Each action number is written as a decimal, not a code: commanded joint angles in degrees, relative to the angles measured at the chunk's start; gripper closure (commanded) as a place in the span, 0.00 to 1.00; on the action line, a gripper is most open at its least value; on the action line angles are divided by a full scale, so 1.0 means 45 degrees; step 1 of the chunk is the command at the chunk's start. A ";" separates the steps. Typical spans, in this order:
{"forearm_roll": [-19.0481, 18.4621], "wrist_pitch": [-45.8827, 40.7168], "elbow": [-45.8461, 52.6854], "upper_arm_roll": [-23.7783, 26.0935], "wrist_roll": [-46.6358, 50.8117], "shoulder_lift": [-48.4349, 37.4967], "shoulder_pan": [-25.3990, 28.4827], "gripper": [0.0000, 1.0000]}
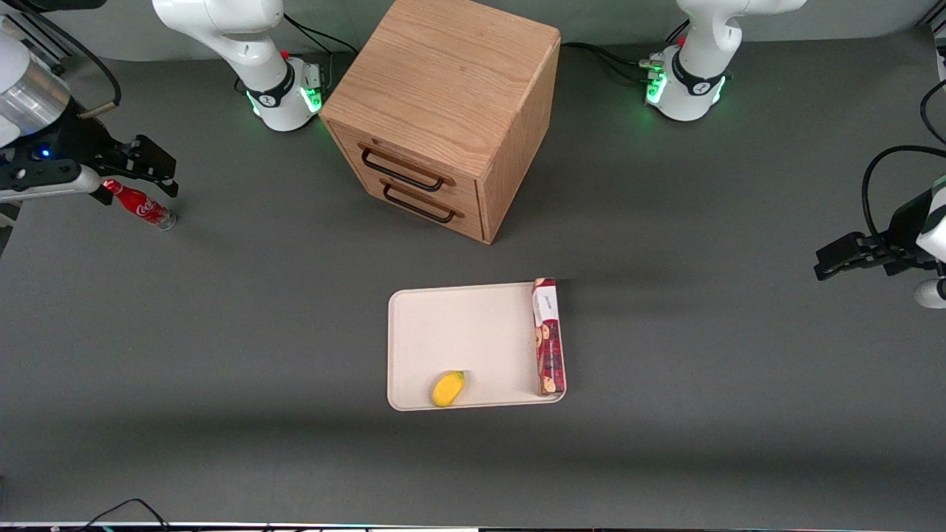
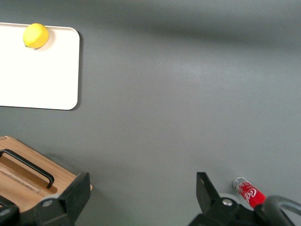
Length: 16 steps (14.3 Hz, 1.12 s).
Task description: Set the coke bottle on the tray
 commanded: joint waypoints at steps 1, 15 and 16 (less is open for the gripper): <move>0.0302 -0.0536 0.0412 -0.0031 0.0262 -0.0024 -0.0015 0.00; -0.2178 0.1930 -0.4616 -0.7369 -0.9850 -0.1334 -0.0113 0.00; -0.2178 0.3141 -0.5691 -0.7742 -0.9989 -0.1372 -0.0132 0.00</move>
